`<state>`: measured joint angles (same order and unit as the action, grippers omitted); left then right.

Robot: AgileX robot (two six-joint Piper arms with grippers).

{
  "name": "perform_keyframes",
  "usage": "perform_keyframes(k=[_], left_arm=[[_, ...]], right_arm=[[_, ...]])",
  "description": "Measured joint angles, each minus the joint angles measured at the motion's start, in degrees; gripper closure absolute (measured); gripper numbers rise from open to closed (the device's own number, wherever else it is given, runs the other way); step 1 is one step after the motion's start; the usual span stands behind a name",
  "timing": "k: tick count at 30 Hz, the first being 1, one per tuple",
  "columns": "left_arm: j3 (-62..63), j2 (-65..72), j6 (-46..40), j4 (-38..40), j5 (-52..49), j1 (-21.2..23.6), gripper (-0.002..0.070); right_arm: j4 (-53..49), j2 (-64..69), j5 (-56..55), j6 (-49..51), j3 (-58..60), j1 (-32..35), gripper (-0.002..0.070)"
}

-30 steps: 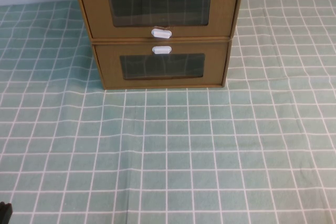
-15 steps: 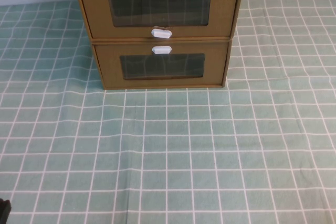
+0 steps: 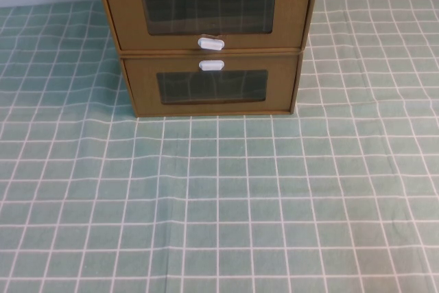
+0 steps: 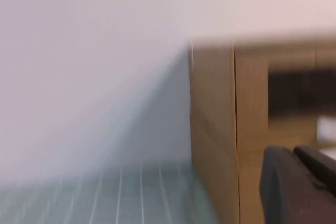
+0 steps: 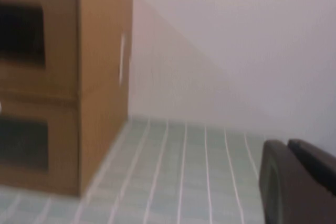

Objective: Open the shoe box
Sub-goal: 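Pull the top drawer of the cardboard box fully open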

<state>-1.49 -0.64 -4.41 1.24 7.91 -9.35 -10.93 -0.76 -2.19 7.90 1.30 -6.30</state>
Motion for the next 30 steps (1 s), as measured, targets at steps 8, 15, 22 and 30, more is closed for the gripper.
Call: perform_keyframes(k=[8,15,22,30], left_arm=[[0.0,0.0,5.6,0.1,28.2,0.0,0.068],[0.0,-0.1,2.8,2.2,40.4,0.0,0.068],[6.3,-0.2,9.4,12.2,51.8,0.0,0.068],[35.2,2.9,5.7,14.1,24.2,0.0,0.068]], right_arm=[[-0.7,0.0,-32.2,0.0,0.0,0.0,0.069],[-0.8,-0.1,-45.7,-1.5,0.0,0.0,0.069],[-0.9,-0.1,-56.7,-2.0,-4.9,0.0,0.069],[-0.7,0.3,-40.1,0.8,-29.8,0.0,0.069]])
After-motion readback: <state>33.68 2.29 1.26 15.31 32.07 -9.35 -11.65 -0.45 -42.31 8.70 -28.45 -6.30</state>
